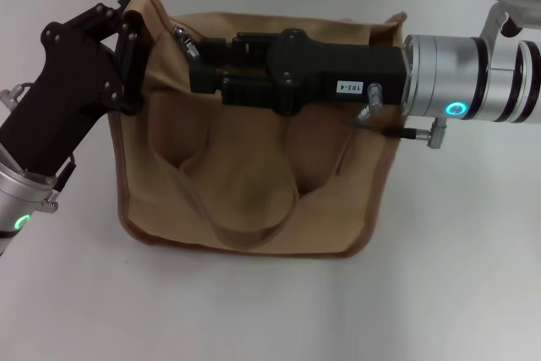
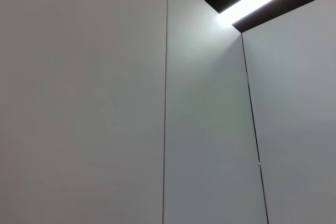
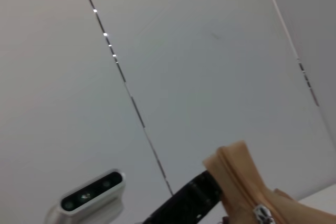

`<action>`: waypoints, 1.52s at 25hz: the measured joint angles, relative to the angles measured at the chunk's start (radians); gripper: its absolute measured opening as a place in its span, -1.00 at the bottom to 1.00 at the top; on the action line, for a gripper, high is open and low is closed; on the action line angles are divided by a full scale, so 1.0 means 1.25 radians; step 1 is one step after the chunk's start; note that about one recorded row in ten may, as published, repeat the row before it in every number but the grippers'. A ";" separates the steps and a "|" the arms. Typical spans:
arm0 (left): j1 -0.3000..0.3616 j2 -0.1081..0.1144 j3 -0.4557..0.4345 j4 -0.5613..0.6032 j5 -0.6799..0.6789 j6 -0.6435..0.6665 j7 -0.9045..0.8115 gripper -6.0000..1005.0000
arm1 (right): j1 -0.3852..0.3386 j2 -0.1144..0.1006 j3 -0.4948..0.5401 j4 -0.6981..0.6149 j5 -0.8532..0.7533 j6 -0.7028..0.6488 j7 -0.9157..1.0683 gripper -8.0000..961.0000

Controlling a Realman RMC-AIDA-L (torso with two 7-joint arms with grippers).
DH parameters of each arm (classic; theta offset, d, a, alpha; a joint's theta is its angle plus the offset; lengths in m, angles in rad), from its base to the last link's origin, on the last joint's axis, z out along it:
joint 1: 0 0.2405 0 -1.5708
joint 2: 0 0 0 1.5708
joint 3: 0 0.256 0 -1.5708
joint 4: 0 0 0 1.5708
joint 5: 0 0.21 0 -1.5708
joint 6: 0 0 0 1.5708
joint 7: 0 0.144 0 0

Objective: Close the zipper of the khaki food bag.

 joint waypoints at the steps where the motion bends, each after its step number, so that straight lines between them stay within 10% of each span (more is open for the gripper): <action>1: 0.000 0.000 0.000 0.000 0.000 0.000 0.000 -0.94 | 0.001 0.000 -0.001 0.000 0.000 -0.006 0.000 0.17; 38: 0.001 0.000 0.000 -0.001 0.000 0.004 0.001 -0.94 | 0.056 0.002 -0.013 0.063 0.003 -0.015 0.042 0.14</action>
